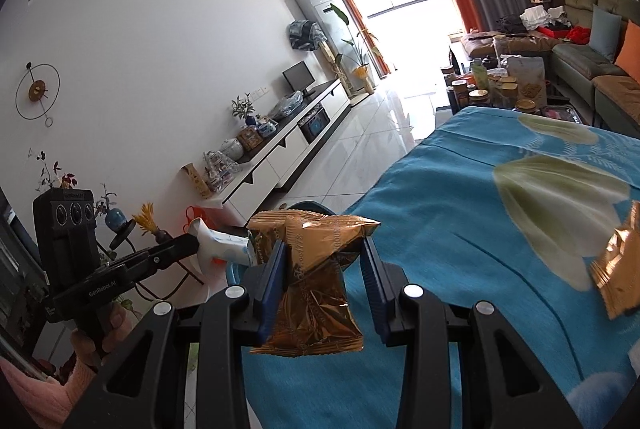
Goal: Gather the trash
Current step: 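Carry the paper cup with the left gripper over the bin while the right gripper carries the snack bag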
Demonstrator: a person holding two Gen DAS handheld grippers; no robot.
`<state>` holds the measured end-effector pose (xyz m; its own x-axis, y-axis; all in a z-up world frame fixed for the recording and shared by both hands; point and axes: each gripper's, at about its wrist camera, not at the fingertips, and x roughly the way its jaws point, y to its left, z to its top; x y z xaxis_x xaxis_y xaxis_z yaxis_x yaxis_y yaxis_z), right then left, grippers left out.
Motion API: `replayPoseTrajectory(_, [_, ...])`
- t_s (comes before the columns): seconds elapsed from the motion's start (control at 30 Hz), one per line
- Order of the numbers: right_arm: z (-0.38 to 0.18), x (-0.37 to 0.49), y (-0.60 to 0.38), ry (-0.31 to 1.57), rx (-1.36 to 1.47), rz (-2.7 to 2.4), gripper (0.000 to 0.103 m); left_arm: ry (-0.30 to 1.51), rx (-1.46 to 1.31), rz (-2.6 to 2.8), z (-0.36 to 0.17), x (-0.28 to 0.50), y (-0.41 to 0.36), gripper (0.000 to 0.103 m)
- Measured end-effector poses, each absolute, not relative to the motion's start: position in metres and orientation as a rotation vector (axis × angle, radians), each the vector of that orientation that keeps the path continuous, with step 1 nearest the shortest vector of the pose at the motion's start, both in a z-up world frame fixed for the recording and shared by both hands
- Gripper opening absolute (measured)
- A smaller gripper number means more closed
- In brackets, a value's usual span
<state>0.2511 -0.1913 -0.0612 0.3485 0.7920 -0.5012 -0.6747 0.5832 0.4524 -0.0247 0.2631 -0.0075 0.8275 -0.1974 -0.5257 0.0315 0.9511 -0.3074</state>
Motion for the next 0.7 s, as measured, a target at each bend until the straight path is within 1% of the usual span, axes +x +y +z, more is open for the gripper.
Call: replayPoseTrajectory(0.7, [-0.063,0.263,-0.131,0.768,0.101,1.030,0.036,0.593,-0.307,-0.053,-0.009,-0.024,0.286,0.002])
